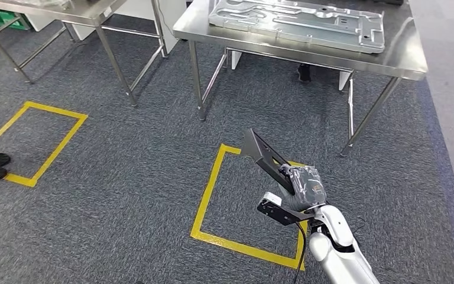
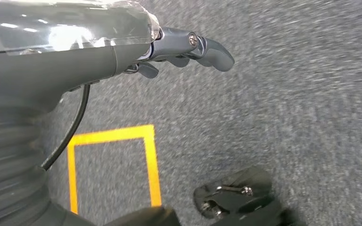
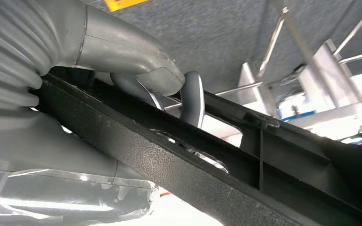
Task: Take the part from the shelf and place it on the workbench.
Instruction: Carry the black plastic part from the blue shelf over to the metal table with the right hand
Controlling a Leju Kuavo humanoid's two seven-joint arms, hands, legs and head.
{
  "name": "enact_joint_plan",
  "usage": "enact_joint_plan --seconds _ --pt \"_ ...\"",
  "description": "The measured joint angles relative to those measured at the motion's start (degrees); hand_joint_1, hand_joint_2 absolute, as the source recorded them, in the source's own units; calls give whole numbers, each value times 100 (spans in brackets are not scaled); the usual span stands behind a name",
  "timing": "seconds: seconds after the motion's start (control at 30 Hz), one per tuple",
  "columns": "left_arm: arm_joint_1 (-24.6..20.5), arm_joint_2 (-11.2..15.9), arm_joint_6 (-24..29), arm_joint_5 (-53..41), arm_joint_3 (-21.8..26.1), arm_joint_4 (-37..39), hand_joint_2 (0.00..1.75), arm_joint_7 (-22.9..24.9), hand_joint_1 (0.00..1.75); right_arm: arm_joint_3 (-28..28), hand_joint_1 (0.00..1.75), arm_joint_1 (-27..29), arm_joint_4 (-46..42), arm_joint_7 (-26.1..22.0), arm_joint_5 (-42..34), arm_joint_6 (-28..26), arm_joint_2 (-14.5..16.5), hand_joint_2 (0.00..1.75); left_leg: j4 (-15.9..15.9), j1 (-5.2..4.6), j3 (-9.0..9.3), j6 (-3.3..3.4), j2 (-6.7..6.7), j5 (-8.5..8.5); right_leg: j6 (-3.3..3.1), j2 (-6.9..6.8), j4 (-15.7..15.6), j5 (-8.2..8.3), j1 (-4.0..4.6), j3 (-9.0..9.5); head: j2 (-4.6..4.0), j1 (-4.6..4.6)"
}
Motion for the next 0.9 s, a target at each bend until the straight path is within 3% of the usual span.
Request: enact_joint_plan --seconds 0.03,0.1,0.17,0.23,0.3,0.37,0.4,0.43,0.5,0.57,0.6,0.67,0.73,0.77,0.83,0.87,0.9 --pt "-2 4 0 -2 -1 0 175 -6 0 0 175 -7 0 1 1 3 2 175 -321 6 127 27 -123 120 25 68 18 -3 3 -14 0 0" --pt "-6 11 -1 -4 -1 0 175 -14 0 0 175 -15 0 3 2 10 5 175 -576 -4 234 73 -267 153 103 189 24 14 -17 -56 0 0" --pt "-18 11 -2 -6 0 0 175 -17 0 -2 175 -10 -1 3 2 14 4 175 -627 -1 259 130 -157 188 186 282 -4 43 -37 -79 0 1" --pt "-34 6 -2 -7 1 0 175 -22 0 -3 175 -19 -2 -1 3 15 5 175 -702 29 288 209 -21 237 236 65 160 -74 -15 -165 0 1" --pt "-28 0 -4 -7 0 0 175 -26 0 -1 175 -56 -1 -2 4 17 10 175 -735 21 298 254 125 254 271 -305 785 -413 -3 -471 0 1" --pt "-6 -3 -8 -2 1 0 175 -26 0 2 175 -69 10 2 4 22 12 175 -730 2 293 262 277 246 302 -446 1454 -660 -16 -801 0 1" --pt "-1 -3 -9 0 2 0 175 -27 0 2 175 -64 18 2 4 24 12 175 -727 -3 292 261 350 238 309 -470 1538 -635 -22 -840 0 1" --pt "-2 -4 -9 2 2 0 175 -28 0 2 175 -63 26 3 4 25 12 175 -722 -5 296 253 421 228 309 -497 1388 -509 -25 -757 0 1" --pt "-13 -9 -10 3 2 0 175 -32 0 1 175 -76 32 4 4 26 12 175 -708 -13 319 224 549 197 275 -676 601 -168 -8 -331 0 1" --pt "-23 -14 -11 9 1 0 175 -37 0 1 175 -98 31 2 4 26 13 175 -691 -41 343 167 646 159 208 -861 27 -3 31 -25 0 1" --pt "-27 -15 -11 14 1 0 175 -39 0 1 175 -106 31 1 4 27 14 175 -690 -54 356 134 693 143 173 -885 -45 -8 51 5 0 0" --pt "-37 -16 -12 26 2 0 175 -43 0 -2 175 -112 31 1 4 27 15 175 -694 -59 382 65 789 113 113 -750 -47 8 55 -4 0 -1" --pt "-46 -18 -11 34 1 0 175 -48 0 -3 175 -119 31 1 4 25 22 175 -540 -37 343 1 662 -26 50 -625 -79 32 24 8 0 -1" --pt "-46 -18 -11 36 1 0 175 -51 0 -2 175 -126 32 1 5 24 28 175 -297 -24 243 -23 521 -181 21 -566 -93 44 5 16 0 -1" --pt "-26 -16 -14 37 0 0 175 -54 0 0 175 -137 37 2 16 22 42 175 479 -14 -106 -49 273 -563 -14 -448 -93 48 5 12 0 -1" --pt "-11 -15 -16 37 0 0 175 -49 0 0 175 -136 44 4 27 20 45 175 821 -13 -276 -54 229 -675 -24 -385 -90 47 10 11 0 -1" --pt "-1 -14 -18 38 0 0 175 -43 0 0 175 -134 55 13 47 17 49 175 987 -14 -373 -51 212 -673 -29 -325 -85 45 15 12 0 -1"
